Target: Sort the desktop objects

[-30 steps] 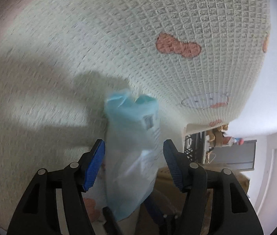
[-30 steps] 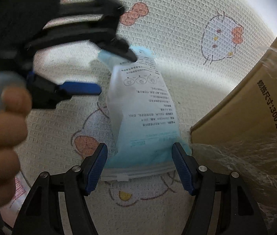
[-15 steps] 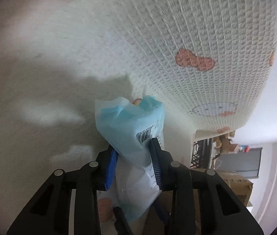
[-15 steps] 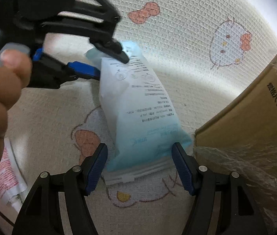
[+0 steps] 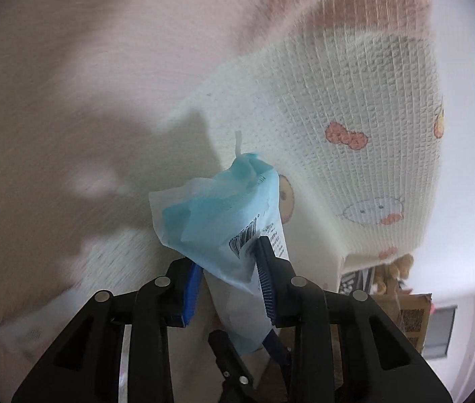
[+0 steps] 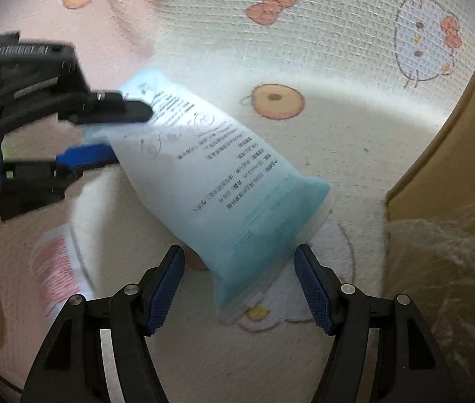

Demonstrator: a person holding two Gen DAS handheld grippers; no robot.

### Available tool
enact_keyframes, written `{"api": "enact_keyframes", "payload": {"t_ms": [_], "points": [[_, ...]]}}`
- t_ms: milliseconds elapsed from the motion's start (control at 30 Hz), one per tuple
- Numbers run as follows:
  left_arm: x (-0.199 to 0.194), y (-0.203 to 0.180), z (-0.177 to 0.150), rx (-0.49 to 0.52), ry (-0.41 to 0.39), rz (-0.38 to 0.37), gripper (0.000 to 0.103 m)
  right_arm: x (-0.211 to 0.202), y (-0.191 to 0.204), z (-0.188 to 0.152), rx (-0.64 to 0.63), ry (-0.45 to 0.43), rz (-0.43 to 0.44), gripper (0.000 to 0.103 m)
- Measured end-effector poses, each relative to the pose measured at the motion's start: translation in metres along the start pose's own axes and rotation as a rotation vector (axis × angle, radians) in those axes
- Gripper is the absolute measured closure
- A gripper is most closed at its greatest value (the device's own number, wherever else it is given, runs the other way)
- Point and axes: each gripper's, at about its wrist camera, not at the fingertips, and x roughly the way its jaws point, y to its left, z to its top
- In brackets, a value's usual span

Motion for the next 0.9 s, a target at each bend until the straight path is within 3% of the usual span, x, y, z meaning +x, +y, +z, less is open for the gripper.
{"api": "enact_keyframes", "payload": {"t_ms": [200,467,567,700,900], "points": [[-0.036,0.029,-0.03,-0.062,-0.122,0.031,0.068,-0.011,0.016,-0.004,-0.047,-0.02,0.085,0.038],[-0.059,0.027,-0.068,-0.056,-0.234,0.085,0.068,-0.006,0.013,-0.01,-0.062,-0.008,0.171,0.038],[-0.07,0.041,-0.085,-0.134,-0.279,0.099,0.068,-0.012,0.02,-0.017,-0.069,0.006,0.216,0.038],[-0.083,0.07,-0.103,-0.279,-0.303,0.036,0.068,-0.012,0.027,-0.021,-0.104,0.018,0.244,0.038],[-0.096,0.075,-0.112,-0.301,-0.347,0.087,0.055,-0.01,0.023,-0.019,-0.072,0.058,0.307,0.038]]}}
